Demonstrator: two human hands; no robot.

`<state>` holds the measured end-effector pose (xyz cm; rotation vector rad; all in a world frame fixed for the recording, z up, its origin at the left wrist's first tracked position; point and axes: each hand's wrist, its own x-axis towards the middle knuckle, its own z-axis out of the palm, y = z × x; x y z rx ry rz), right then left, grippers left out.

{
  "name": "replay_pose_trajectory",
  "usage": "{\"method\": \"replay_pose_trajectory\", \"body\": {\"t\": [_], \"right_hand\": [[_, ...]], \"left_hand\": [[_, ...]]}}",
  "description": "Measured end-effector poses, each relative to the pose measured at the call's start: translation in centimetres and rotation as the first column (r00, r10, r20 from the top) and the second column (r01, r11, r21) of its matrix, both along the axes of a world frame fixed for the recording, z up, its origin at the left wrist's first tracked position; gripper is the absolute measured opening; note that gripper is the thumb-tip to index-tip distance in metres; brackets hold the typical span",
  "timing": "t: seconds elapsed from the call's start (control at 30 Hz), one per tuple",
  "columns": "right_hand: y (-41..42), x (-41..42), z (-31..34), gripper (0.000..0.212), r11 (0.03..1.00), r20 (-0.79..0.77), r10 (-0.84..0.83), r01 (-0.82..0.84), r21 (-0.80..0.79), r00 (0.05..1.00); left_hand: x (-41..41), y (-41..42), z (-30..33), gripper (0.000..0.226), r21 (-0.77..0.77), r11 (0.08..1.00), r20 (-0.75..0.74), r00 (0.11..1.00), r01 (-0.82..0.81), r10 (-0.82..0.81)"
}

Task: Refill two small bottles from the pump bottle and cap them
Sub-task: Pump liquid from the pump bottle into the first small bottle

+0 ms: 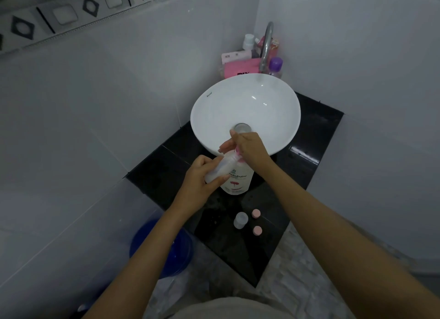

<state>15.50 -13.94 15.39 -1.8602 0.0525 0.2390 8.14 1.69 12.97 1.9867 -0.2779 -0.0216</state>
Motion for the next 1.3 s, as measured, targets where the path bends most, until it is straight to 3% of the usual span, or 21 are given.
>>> {"method": "replay_pose_trajectory", "body": {"t": [0.2,0.47,0.6,0.67,0.9,1.13,1.3], "right_hand": [[-0.2,0.4,1.4,0.045,1.0,0.065,0.025,-0.025,0.003,0.998],[0.6,-0.1,-0.5,0.045,0.994,0.013,-0.094,0.093,0.065,0.995],[0.1,0.2,0.2,0.044,0.999,0.063,-0.031,0.033,-0.031,0.998],[0.0,0.4,0.7,0.044,1.0,0.064,-0.024,0.024,-0.002,0.998],[0.9,-0.1,-0.7,0.046,0.976,0.03,-0.197,0.194,0.096,0.98],[0.6,0.1,0.2,0.043,0.985,0.091,-0.169,0.172,-0.022,0.981],[1.0,-0.5,0.0,0.044,0.969,0.082,-0.236,0.229,0.088,0.968]], "left_hand": [[0.0,0.0,0.3,0.045,-0.047,0.999,0.016,1.0,0.009,-0.008],[0.0,-0.1,-0.6,0.047,0.003,1.0,-0.013,1.0,-0.005,0.005],[-0.1,-0.3,-0.4,0.048,-0.018,1.0,-0.003,1.0,-0.012,0.012],[-0.2,-0.4,-0.3,0.048,-0.031,0.999,0.008,1.0,-0.014,0.014],[0.0,-0.3,-0.8,0.047,-0.009,1.0,0.029,0.999,-0.025,0.026],[0.0,-0.2,-0.2,0.045,-0.058,0.998,0.039,0.999,-0.014,0.016],[0.1,-0.1,-0.1,0.046,-0.074,0.997,0.026,1.0,-0.01,0.012]]}}
